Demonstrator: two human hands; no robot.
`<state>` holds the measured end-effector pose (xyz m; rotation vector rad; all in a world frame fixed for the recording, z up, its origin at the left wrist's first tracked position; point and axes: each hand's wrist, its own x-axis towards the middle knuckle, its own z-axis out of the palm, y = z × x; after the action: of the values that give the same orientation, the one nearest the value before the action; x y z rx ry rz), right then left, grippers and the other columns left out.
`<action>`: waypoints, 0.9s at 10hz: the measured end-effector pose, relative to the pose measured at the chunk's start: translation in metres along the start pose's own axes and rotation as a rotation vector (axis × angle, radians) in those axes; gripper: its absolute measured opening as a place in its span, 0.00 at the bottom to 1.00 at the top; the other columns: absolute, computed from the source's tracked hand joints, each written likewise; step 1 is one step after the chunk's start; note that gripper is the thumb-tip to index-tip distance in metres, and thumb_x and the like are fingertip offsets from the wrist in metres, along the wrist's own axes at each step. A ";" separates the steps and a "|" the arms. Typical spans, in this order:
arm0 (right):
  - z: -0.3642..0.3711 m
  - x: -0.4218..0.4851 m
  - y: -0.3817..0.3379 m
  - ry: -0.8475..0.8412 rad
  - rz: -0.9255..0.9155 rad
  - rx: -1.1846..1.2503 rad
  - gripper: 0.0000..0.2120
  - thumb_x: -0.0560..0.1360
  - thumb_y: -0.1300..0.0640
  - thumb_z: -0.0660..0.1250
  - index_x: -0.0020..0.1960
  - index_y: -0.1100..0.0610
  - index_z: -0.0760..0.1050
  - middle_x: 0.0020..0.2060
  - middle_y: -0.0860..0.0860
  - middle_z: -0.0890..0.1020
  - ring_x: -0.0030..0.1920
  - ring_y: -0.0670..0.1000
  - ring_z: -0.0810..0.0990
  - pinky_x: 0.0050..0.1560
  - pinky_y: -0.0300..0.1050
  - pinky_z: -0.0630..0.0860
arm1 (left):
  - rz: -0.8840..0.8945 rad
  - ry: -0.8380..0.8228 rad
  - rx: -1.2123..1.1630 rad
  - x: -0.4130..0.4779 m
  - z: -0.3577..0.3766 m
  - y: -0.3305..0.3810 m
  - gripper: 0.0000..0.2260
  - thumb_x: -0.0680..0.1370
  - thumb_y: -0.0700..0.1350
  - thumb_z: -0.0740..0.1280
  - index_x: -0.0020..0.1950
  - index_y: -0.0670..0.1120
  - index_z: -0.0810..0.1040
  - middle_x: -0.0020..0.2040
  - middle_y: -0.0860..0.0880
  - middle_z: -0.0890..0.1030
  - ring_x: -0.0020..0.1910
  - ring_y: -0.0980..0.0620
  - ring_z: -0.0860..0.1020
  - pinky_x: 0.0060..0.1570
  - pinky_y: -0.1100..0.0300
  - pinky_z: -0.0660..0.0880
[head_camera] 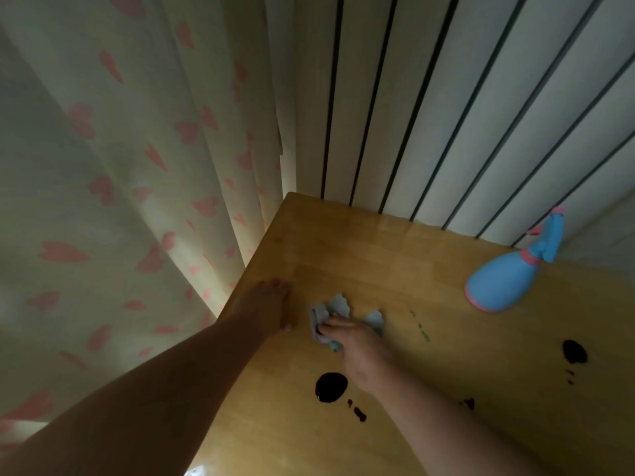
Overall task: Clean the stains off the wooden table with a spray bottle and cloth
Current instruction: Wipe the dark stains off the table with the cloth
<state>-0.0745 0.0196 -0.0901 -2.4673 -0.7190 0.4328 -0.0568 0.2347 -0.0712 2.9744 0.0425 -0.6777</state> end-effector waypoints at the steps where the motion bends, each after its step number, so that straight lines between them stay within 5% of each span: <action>1: -0.002 -0.012 0.007 0.009 0.008 -0.069 0.17 0.79 0.61 0.63 0.67 0.58 0.74 0.64 0.45 0.73 0.64 0.38 0.67 0.48 0.15 0.61 | -0.002 0.006 0.015 -0.003 -0.002 0.002 0.40 0.74 0.58 0.72 0.80 0.49 0.56 0.78 0.46 0.61 0.75 0.43 0.63 0.72 0.48 0.63; 2: -0.003 -0.009 0.007 0.025 0.133 0.022 0.15 0.78 0.66 0.62 0.64 0.62 0.76 0.61 0.49 0.76 0.68 0.48 0.71 0.49 0.18 0.63 | -0.001 0.003 0.023 0.000 -0.001 0.002 0.40 0.74 0.57 0.72 0.79 0.49 0.56 0.77 0.45 0.62 0.74 0.43 0.64 0.71 0.47 0.65; 3: -0.003 0.006 -0.002 0.061 0.348 0.174 0.13 0.77 0.67 0.63 0.60 0.62 0.79 0.63 0.54 0.78 0.62 0.53 0.76 0.62 0.35 0.70 | -0.006 0.005 0.017 0.001 0.000 0.002 0.40 0.74 0.56 0.72 0.80 0.48 0.56 0.78 0.45 0.61 0.75 0.43 0.63 0.72 0.48 0.64; 4: -0.014 0.023 -0.009 0.228 0.489 0.259 0.14 0.78 0.65 0.63 0.59 0.55 0.80 0.61 0.53 0.79 0.59 0.54 0.77 0.62 0.45 0.73 | -0.020 -0.003 0.012 0.001 0.001 0.004 0.40 0.74 0.56 0.72 0.80 0.48 0.56 0.78 0.45 0.60 0.75 0.43 0.63 0.72 0.47 0.63; 5: -0.032 0.031 -0.008 0.275 0.394 0.196 0.21 0.76 0.67 0.62 0.67 0.53 0.74 0.66 0.52 0.73 0.65 0.54 0.72 0.66 0.46 0.70 | -0.031 0.008 0.033 0.000 -0.001 0.008 0.38 0.74 0.55 0.73 0.78 0.48 0.59 0.76 0.45 0.65 0.73 0.43 0.66 0.71 0.47 0.65; 6: -0.027 0.030 -0.002 0.009 0.273 -0.003 0.20 0.75 0.62 0.64 0.65 0.49 0.75 0.67 0.51 0.72 0.66 0.56 0.71 0.66 0.49 0.69 | -0.066 -0.004 0.023 -0.001 -0.001 0.014 0.30 0.75 0.52 0.72 0.74 0.48 0.67 0.70 0.45 0.71 0.69 0.44 0.70 0.68 0.48 0.69; 7: -0.008 0.020 0.018 0.034 0.324 0.055 0.05 0.70 0.48 0.68 0.44 0.38 0.80 0.55 0.52 0.79 0.52 0.55 0.80 0.57 0.56 0.78 | -0.095 0.024 -0.036 -0.005 0.009 0.018 0.22 0.78 0.48 0.68 0.72 0.49 0.71 0.68 0.46 0.74 0.66 0.46 0.73 0.65 0.52 0.71; 8: -0.001 0.001 0.011 0.038 0.347 0.171 0.06 0.74 0.50 0.68 0.40 0.40 0.79 0.50 0.52 0.81 0.49 0.52 0.81 0.56 0.53 0.77 | -0.072 0.067 -0.034 -0.014 0.018 0.019 0.22 0.81 0.47 0.64 0.75 0.50 0.66 0.71 0.47 0.71 0.69 0.46 0.71 0.68 0.52 0.69; 9: -0.004 -0.016 -0.005 0.039 0.391 0.208 0.05 0.75 0.51 0.66 0.46 0.43 0.79 0.54 0.52 0.80 0.52 0.53 0.80 0.59 0.54 0.75 | -0.065 0.086 -0.003 -0.017 0.020 0.018 0.23 0.81 0.46 0.62 0.76 0.51 0.64 0.72 0.47 0.70 0.70 0.46 0.70 0.68 0.52 0.69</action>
<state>-0.0876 0.0126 -0.0814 -2.4054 -0.1597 0.5696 -0.0797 0.2146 -0.0806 3.0096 0.1469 -0.5552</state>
